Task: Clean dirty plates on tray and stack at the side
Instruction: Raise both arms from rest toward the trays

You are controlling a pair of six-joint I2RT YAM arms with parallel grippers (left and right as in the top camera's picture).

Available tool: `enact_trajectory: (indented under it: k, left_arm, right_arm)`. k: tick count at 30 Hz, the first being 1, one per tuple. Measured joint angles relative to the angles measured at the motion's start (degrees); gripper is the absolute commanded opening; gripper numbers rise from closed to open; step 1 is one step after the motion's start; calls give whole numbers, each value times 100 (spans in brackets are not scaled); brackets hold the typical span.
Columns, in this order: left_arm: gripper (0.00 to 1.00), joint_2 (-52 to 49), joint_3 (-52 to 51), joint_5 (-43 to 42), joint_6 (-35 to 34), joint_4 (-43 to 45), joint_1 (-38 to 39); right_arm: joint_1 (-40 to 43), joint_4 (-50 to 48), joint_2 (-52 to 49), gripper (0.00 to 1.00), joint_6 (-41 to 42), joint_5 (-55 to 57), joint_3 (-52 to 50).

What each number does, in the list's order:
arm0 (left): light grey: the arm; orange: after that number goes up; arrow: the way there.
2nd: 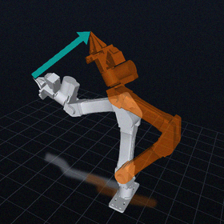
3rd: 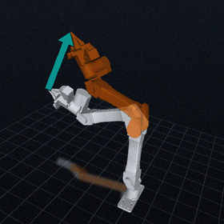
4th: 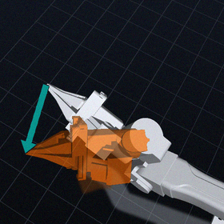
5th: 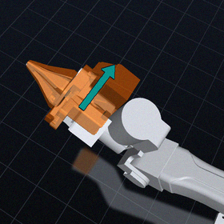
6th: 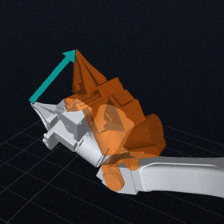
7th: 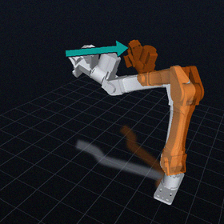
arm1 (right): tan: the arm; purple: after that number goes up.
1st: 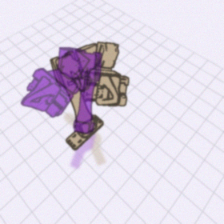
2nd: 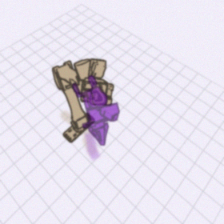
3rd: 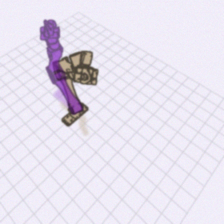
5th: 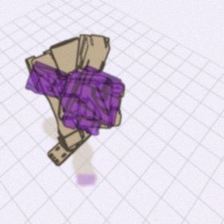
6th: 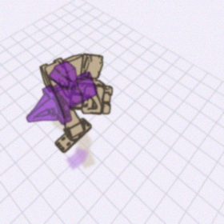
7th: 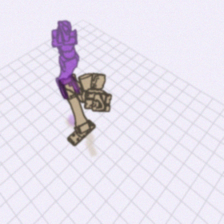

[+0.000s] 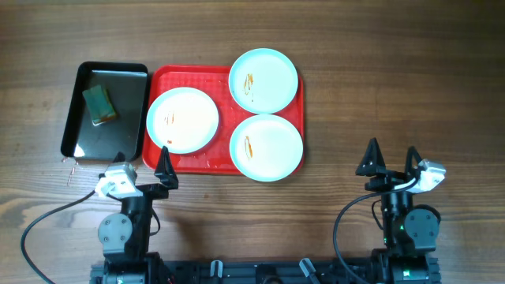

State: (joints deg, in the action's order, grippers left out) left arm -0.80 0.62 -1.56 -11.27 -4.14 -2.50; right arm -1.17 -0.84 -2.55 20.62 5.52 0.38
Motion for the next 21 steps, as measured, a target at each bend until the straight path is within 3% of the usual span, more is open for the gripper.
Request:
enact_trajectory:
  k: [16, 21]
  left_arm:
    - [100, 0, 35, -15, -293, 48, 0]
    - [100, -302, 715, -68, -328, 42, 0]
  right_arm:
    - [0, -1121, -22, 100, -39, -337, 4]
    - [-4, -1663, -798, 100, -39, -439, 605]
